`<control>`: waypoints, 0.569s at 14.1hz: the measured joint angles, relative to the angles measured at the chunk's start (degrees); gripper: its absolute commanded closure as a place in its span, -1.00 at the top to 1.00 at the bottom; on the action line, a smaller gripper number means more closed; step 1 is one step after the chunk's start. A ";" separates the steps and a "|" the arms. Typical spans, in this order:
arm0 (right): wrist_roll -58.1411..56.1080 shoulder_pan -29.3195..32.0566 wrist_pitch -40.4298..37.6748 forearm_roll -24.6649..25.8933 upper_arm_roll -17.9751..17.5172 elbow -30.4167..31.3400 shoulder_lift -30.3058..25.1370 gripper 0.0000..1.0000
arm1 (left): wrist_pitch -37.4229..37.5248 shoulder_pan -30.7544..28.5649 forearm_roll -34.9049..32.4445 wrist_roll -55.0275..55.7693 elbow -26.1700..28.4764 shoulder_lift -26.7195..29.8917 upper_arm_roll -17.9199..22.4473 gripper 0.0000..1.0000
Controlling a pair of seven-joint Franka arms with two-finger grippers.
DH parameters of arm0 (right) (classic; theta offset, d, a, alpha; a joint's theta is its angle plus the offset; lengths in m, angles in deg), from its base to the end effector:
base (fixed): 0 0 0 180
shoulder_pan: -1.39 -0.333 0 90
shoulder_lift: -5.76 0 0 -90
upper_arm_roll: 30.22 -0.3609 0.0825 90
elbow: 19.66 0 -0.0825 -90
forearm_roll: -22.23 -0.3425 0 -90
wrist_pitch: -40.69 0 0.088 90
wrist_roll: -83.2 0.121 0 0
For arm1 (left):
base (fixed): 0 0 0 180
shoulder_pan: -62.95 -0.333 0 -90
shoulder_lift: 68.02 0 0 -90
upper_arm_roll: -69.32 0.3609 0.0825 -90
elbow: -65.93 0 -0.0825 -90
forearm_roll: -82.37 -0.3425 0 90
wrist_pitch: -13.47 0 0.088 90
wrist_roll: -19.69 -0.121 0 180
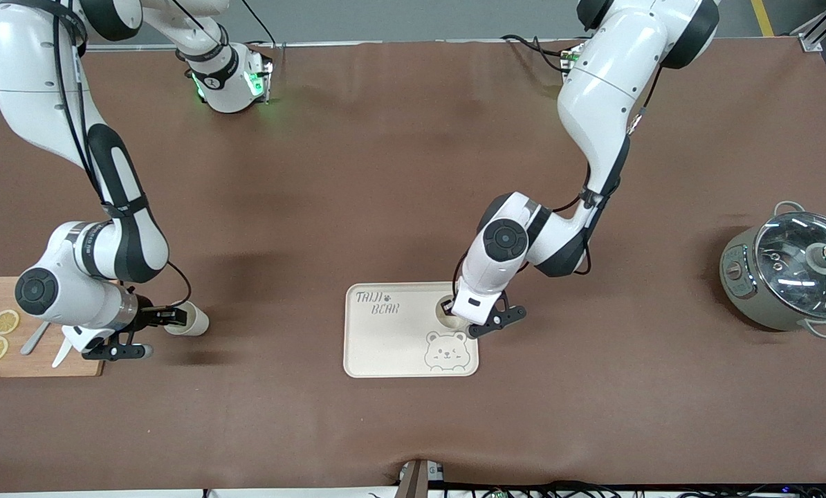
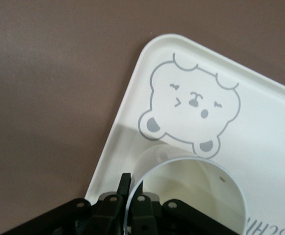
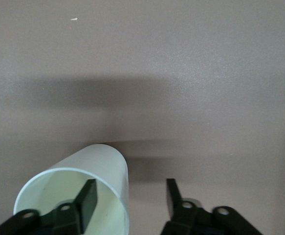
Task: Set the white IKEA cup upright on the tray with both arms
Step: 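Set the cup upright on the tray and open the left gripper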
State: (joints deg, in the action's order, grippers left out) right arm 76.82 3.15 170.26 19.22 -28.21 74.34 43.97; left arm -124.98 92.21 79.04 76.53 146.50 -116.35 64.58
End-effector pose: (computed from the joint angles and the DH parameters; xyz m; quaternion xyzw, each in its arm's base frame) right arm 0.6784 -0.0390 0.2718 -0.9997 -0.0091 0.0218 0.0109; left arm 0.6309 -0.4052 0.2571 0.9774 0.1937 0.0534 0.0664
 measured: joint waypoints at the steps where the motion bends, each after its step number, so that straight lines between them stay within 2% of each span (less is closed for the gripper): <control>1: 0.00 0.00 0.00 -0.01 0.00 0.00 0.00 -0.37 | 0.00 0.63 0.00 0.00 -0.10 -0.06 0.73 -1.00; 2: 0.00 -0.01 0.00 -0.01 0.00 0.00 0.00 -0.53 | 0.00 0.95 0.00 0.00 -0.17 -0.18 1.02 -1.00; 4: 0.00 -0.05 0.00 -0.01 0.00 0.00 0.00 -0.98 | 0.00 1.13 0.00 0.01 -0.26 -0.34 1.12 -1.00; 7: 0.00 -0.13 -0.18 -0.28 -0.08 -0.09 -0.14 -1.00 | 0.00 1.21 0.00 0.01 -0.31 -0.45 1.14 -1.00; 8: 0.00 -0.20 -0.19 -0.28 -0.08 -0.16 -0.19 -1.00 | 0.00 1.31 0.00 0.01 -0.33 -0.49 1.14 -0.25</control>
State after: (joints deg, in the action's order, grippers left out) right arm 76.82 2.94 170.08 18.94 -28.29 74.18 43.78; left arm -124.98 93.53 79.04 76.54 146.17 -116.84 65.72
